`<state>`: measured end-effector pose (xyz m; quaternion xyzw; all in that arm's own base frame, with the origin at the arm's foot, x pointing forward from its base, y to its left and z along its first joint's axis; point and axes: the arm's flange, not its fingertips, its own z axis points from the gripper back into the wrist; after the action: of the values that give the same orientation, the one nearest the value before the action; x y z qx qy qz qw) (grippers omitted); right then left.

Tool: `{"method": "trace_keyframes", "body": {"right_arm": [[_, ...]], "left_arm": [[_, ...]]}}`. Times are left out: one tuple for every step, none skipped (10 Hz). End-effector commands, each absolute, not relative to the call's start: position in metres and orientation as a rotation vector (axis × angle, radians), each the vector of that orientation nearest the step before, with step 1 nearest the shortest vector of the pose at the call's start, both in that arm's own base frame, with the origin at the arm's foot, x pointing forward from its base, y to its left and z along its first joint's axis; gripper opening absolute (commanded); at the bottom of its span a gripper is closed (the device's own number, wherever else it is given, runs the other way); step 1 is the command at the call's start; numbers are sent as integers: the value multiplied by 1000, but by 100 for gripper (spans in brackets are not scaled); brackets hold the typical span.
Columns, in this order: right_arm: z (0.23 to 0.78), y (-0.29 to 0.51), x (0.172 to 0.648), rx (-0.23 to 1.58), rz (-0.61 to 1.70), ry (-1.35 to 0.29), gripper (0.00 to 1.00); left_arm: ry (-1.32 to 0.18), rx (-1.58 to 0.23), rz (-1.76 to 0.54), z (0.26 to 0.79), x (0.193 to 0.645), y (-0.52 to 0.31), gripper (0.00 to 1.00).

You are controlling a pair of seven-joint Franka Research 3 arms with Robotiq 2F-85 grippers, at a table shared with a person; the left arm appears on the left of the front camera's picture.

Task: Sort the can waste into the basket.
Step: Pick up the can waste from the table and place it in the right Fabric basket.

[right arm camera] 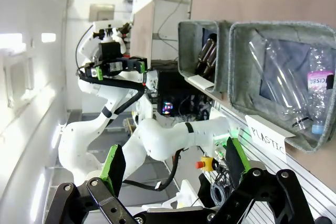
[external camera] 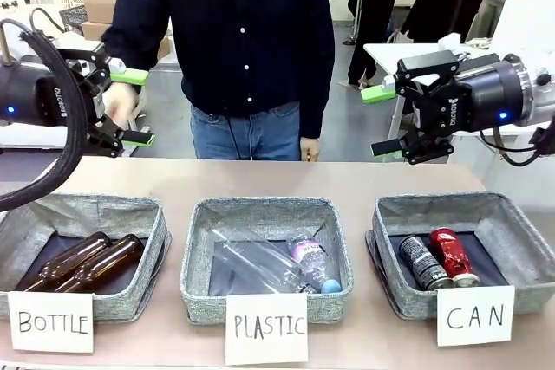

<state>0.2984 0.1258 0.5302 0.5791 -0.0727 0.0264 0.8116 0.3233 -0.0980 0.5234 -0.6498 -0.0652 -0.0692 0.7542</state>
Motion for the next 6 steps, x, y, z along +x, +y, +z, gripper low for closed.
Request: {"method": "trace_keyframes", "body": {"right_arm": [[528, 125, 299, 1221, 60, -163, 100], [528, 125, 299, 1221, 60, -163, 100], [528, 125, 299, 1221, 60, -163, 100], [528, 125, 299, 1221, 60, -163, 100], [528, 125, 299, 1221, 60, -163, 100], [528, 125, 299, 1221, 60, -163, 100]], "left_arm": [[-144, -1439, -136, 528, 323, -100, 100], [-144, -1439, -136, 528, 323, -100, 100], [-144, -1439, -136, 528, 323, -100, 100], [-144, -1439, -136, 528, 323, -100, 100], [-144, -1439, -136, 528, 323, -100, 100], [-144, -1439, -136, 528, 323, -100, 100]]}}
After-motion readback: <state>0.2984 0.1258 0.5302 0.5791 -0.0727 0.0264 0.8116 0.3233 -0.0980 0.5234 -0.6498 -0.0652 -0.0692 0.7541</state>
